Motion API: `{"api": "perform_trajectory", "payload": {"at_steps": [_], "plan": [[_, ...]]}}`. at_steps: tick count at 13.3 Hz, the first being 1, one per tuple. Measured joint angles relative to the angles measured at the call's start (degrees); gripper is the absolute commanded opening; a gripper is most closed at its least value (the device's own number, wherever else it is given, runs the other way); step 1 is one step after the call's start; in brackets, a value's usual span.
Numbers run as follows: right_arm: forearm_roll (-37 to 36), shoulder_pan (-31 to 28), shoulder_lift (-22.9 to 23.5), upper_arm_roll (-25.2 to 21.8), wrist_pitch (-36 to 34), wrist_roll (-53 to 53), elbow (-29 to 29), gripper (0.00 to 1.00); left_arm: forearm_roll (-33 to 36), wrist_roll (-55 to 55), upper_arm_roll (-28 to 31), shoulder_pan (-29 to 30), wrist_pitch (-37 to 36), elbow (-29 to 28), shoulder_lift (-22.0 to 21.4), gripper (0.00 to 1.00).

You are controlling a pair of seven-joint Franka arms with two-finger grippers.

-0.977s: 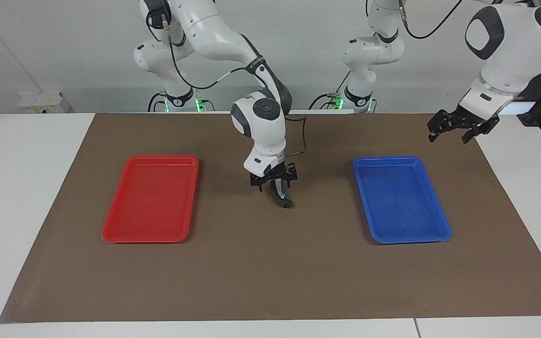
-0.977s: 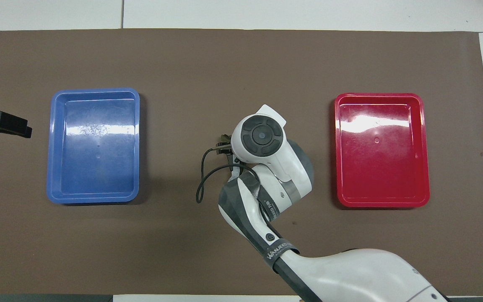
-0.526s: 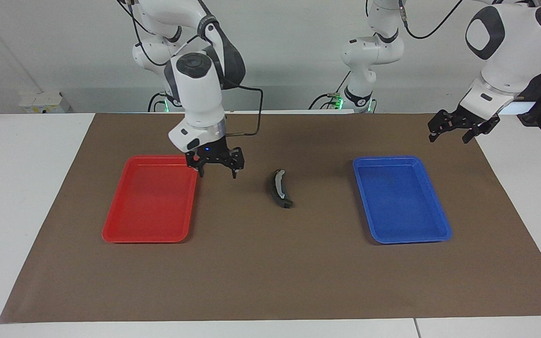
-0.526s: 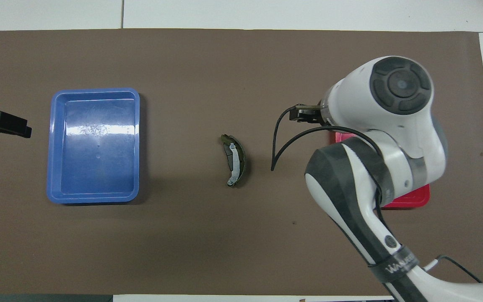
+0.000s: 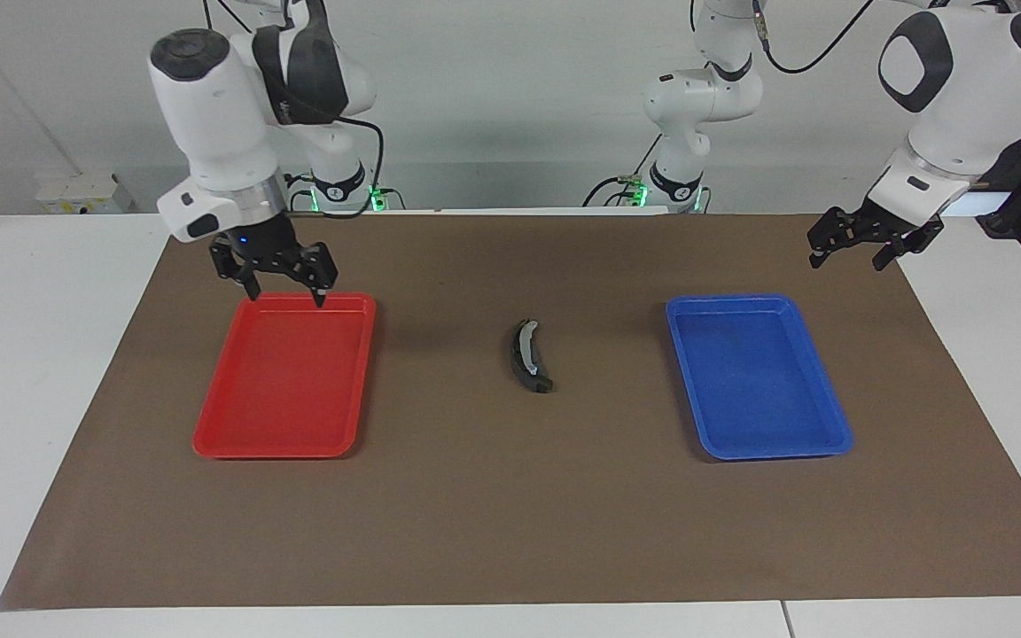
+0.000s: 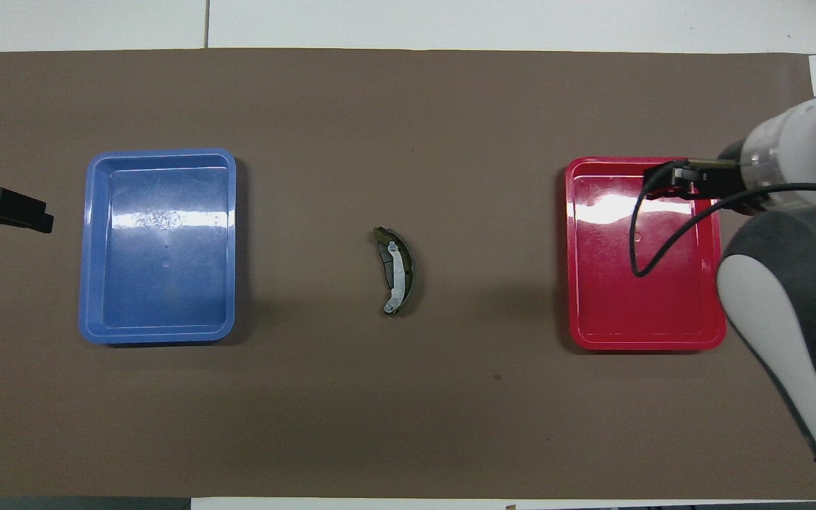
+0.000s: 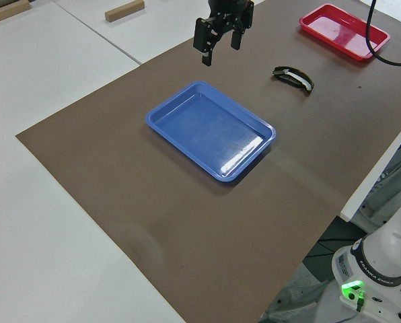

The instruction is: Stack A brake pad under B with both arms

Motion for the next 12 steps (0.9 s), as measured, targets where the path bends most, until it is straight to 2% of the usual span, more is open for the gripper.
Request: {"api": "perform_trajectory", "payload": {"at_steps": [3, 7, 12], "plan": [[0.0, -3.7, -3.9, 0.0, -7.8, -2.5, 1.3, 1.00, 0.0, 0.0, 0.0, 0.0, 0.0, 0.0, 0.0, 1.00], [0.6, -5.5, -3.7, 0.0, -17.9, -2.6, 6.5, 1.00, 0.0, 0.0, 0.0, 0.0, 0.0, 0.0, 0.0, 1.00], [1.3, -5.6, -2.4, 0.1, -19.6, -3.0, 7.5, 1.00, 0.0, 0.0, -0.1, 0.0, 0.0, 0.0, 0.0, 1.00]]}}
